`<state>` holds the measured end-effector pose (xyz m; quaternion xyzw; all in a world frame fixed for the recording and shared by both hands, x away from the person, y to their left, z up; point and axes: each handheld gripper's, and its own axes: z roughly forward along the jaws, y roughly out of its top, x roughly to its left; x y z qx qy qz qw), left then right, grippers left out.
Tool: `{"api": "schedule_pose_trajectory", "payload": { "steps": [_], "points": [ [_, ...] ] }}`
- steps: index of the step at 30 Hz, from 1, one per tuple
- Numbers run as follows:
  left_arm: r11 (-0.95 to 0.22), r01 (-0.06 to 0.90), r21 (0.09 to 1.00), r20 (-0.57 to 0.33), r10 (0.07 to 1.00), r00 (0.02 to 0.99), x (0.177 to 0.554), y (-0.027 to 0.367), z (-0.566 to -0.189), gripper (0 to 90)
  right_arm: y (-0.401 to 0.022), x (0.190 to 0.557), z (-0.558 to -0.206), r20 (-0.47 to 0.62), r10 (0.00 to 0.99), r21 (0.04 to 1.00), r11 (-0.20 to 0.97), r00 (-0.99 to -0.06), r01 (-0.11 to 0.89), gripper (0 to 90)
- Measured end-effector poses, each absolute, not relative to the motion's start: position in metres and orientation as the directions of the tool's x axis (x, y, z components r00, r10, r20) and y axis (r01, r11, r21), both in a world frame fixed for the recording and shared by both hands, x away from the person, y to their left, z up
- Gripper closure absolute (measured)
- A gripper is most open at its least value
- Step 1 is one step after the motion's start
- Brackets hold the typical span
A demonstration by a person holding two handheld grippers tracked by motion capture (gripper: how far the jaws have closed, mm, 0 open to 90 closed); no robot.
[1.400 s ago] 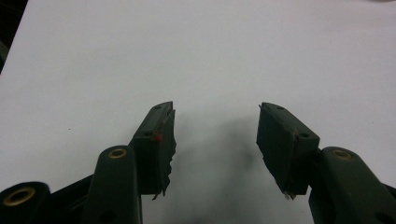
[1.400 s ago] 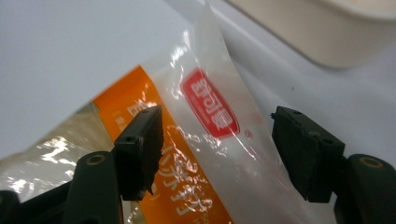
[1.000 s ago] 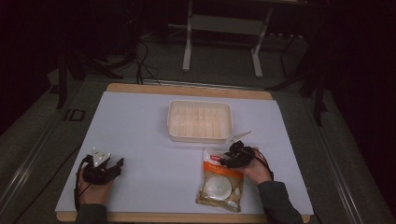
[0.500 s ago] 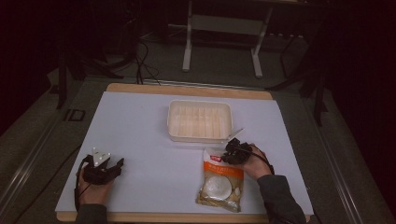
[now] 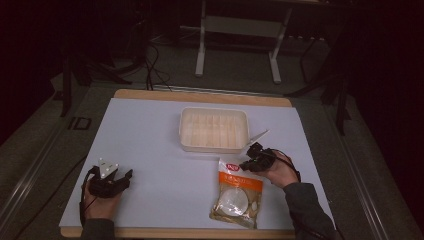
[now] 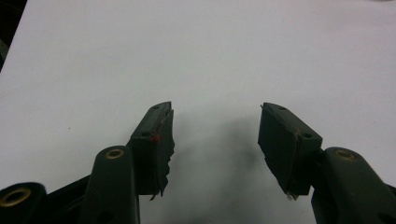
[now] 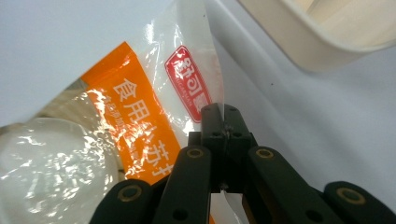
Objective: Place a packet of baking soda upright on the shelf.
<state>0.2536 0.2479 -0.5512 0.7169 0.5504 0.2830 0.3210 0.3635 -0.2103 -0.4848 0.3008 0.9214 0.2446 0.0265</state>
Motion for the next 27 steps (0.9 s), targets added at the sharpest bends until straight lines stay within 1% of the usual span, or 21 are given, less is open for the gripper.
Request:
{"api": "schedule_pose_trajectory", "payload": {
  "steps": [11,22,25,26,27],
  "points": [
    [-0.189,0.609,0.771,0.053,0.971,0.234,0.254,0.248,-0.551,44.8,-0.223,0.348,-0.445,0.150,0.522,0.543,0.666,-0.840,0.511,90.0],
    [-0.189,0.608,0.771,0.055,0.971,0.233,0.254,0.248,-0.551,44.6,-0.233,0.331,-0.404,0.253,0.405,0.688,0.563,-0.879,0.458,90.0],
    [-0.186,0.609,0.771,0.052,0.972,0.230,0.254,0.248,-0.551,44.7,-0.233,0.325,-0.395,0.258,0.386,0.728,0.525,-0.886,0.441,90.0],
    [-0.186,0.609,0.771,0.052,0.972,0.230,0.254,0.248,-0.551,44.6,-0.233,0.325,-0.395,0.258,0.386,0.728,0.525,-0.886,0.441,90.0],
    [-0.189,0.611,0.769,0.054,0.971,0.232,0.254,0.248,-0.551,44.6,-0.229,0.318,-0.385,0.238,0.376,0.742,0.525,-0.896,0.417,90.0]
  ]
}}
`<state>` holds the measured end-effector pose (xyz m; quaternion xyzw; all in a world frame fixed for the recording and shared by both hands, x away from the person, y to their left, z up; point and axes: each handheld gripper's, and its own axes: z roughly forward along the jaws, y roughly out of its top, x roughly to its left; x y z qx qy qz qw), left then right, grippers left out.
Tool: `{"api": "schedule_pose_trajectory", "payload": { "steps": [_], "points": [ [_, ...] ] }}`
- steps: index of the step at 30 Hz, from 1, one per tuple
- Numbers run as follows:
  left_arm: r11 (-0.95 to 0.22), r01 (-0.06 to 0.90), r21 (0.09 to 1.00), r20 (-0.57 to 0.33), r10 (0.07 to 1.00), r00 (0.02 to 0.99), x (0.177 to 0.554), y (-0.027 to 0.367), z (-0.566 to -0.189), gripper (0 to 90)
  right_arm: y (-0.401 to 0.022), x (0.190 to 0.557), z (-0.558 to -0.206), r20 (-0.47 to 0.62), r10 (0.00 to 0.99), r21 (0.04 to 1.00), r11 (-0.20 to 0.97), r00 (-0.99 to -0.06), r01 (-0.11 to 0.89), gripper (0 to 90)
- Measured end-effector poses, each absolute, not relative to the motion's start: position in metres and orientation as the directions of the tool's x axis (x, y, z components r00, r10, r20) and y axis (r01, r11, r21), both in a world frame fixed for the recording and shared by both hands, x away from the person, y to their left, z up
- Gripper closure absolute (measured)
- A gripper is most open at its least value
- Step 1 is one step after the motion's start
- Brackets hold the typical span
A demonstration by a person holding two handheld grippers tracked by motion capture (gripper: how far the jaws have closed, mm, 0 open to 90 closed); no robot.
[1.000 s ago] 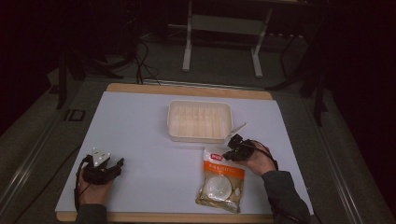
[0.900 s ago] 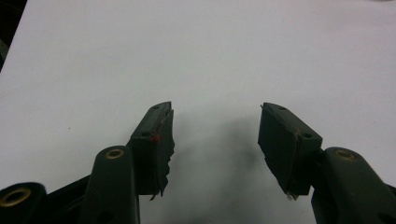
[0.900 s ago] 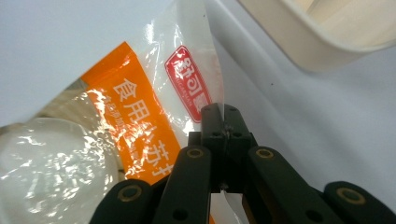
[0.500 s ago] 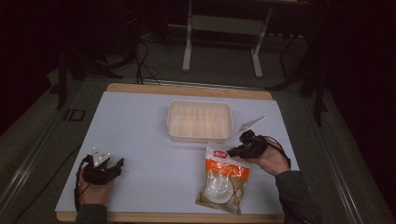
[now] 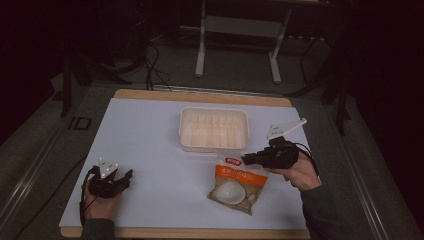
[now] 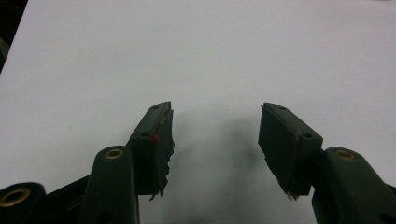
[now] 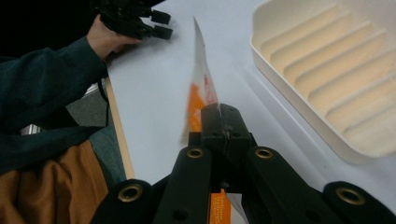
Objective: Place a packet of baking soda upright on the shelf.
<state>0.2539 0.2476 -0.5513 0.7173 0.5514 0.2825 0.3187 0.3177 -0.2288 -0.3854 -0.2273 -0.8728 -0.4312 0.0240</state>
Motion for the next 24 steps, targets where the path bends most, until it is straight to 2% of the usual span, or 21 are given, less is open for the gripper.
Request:
{"api": "schedule_pose_trajectory", "payload": {
  "steps": [6,11,24],
  "points": [
    [-0.188,0.610,0.770,0.053,0.971,0.232,0.254,0.248,-0.551,44.6,-0.220,0.313,-0.373,0.257,0.367,0.748,0.510,-0.894,0.424,90.0],
    [-0.184,0.610,0.771,0.050,0.972,0.230,0.254,0.248,-0.551,44.6,-0.218,0.316,-0.371,0.332,0.351,0.767,0.440,-0.875,0.467,90.0],
    [-0.184,0.607,0.773,0.054,0.972,0.227,0.253,0.248,-0.551,44.6,-0.214,0.320,-0.375,0.436,0.341,0.787,0.305,-0.833,0.537,90.0]
  ]
}}
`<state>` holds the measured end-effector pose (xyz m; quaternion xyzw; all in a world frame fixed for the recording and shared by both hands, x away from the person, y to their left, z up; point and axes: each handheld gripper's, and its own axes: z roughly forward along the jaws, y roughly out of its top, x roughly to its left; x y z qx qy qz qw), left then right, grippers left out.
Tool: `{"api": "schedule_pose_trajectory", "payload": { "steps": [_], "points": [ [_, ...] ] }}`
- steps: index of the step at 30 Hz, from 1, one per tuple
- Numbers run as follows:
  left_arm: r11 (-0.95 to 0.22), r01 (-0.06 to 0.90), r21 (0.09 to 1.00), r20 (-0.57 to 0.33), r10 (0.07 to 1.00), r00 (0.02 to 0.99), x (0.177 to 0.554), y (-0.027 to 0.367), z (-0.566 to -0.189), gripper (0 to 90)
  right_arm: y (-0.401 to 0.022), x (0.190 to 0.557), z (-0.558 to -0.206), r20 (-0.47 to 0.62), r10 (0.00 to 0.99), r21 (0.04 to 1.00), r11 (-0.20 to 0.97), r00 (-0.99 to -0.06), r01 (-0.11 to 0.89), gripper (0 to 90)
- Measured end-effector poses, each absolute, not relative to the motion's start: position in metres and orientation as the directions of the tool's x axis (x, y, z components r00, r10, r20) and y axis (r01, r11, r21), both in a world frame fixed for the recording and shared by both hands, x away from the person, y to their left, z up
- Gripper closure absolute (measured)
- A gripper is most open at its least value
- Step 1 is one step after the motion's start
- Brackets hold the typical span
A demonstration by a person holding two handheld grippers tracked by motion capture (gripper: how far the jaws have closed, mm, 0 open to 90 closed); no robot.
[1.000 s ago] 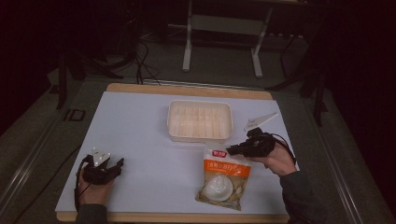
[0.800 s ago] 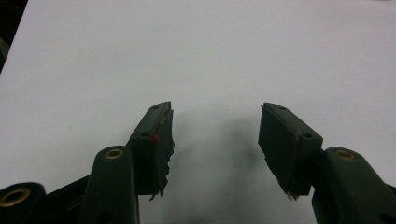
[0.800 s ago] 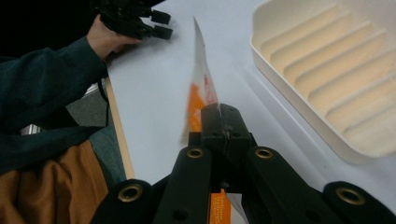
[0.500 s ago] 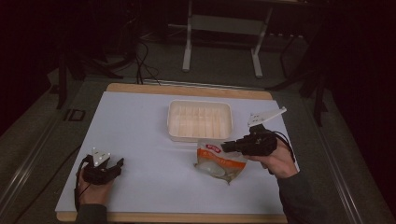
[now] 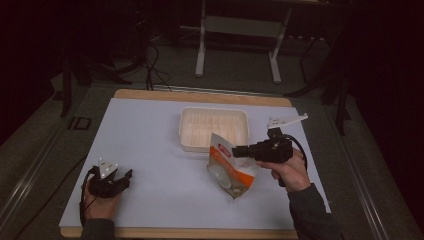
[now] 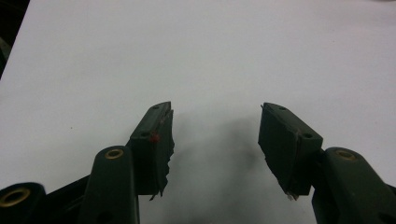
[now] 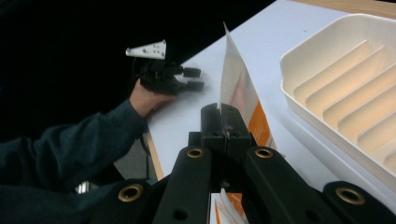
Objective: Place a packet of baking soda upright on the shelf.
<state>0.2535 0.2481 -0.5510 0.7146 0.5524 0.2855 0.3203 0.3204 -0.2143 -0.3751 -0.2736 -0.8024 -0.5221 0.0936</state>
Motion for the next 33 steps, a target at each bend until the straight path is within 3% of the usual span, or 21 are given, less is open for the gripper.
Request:
{"api": "schedule_pose_trajectory", "payload": {
  "steps": [17,33],
  "points": [
    [-0.171,0.597,0.784,0.049,0.975,0.215,0.252,0.249,-0.551,44.6,-0.205,0.324,-0.373,0.499,0.300,0.797,0.211,-0.813,0.567,90.0],
    [-0.168,0.578,0.798,0.056,0.977,0.207,0.251,0.249,-0.550,44.4,-0.193,0.333,-0.376,0.528,0.328,0.792,0.143,-0.784,0.593,90.0]
  ]
}}
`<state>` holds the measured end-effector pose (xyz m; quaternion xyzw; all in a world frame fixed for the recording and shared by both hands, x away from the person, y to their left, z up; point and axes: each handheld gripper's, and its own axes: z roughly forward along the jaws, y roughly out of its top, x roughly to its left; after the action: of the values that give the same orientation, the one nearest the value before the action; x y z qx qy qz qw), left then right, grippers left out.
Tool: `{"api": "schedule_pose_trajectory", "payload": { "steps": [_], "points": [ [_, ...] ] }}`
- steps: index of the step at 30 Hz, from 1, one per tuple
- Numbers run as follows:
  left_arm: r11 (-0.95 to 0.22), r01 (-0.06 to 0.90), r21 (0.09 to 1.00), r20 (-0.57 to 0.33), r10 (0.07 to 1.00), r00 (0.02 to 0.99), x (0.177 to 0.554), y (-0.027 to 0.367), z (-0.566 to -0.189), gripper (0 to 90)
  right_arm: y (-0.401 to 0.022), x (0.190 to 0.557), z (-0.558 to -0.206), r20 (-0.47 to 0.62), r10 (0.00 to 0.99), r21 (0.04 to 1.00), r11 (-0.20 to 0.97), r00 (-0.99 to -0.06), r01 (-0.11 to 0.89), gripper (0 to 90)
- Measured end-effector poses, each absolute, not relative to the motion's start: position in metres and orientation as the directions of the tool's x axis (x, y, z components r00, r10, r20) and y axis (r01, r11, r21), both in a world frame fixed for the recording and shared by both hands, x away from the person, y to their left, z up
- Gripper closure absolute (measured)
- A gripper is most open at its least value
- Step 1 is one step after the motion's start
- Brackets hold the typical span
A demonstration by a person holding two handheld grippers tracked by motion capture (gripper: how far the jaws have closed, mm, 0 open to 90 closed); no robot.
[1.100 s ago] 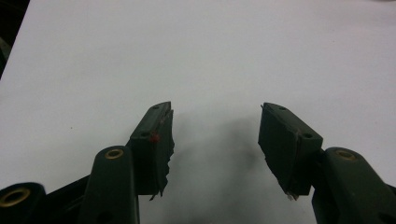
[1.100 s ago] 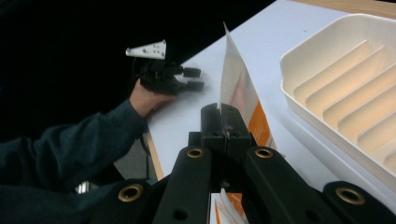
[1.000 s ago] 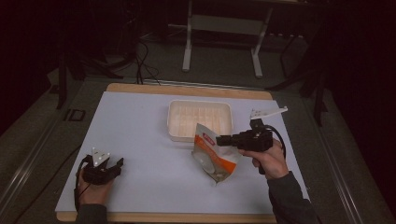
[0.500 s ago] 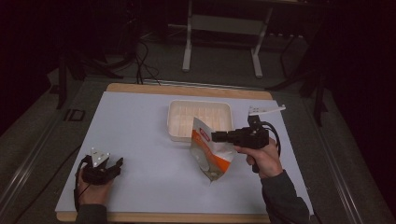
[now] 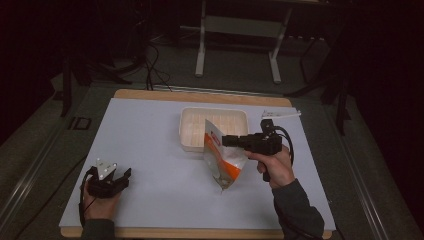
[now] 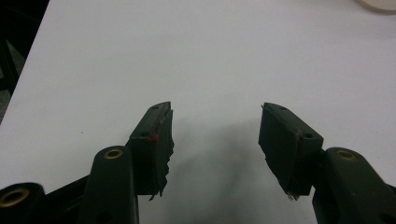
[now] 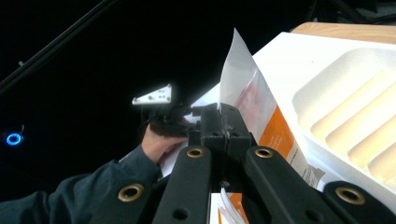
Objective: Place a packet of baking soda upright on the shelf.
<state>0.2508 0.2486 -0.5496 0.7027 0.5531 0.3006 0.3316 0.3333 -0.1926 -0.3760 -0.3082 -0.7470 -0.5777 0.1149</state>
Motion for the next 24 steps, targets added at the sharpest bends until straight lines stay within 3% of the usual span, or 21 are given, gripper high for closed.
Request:
{"api": "schedule_pose_trajectory", "payload": {
  "steps": [24],
  "points": [
    [-0.164,0.572,0.804,0.059,0.978,0.198,0.2505,0.2491,-0.5496,44.3,-0.1856,0.3431,-0.3692,0.550,0.349,0.805,0.021,-0.759,0.593,90.0]
  ]
}}
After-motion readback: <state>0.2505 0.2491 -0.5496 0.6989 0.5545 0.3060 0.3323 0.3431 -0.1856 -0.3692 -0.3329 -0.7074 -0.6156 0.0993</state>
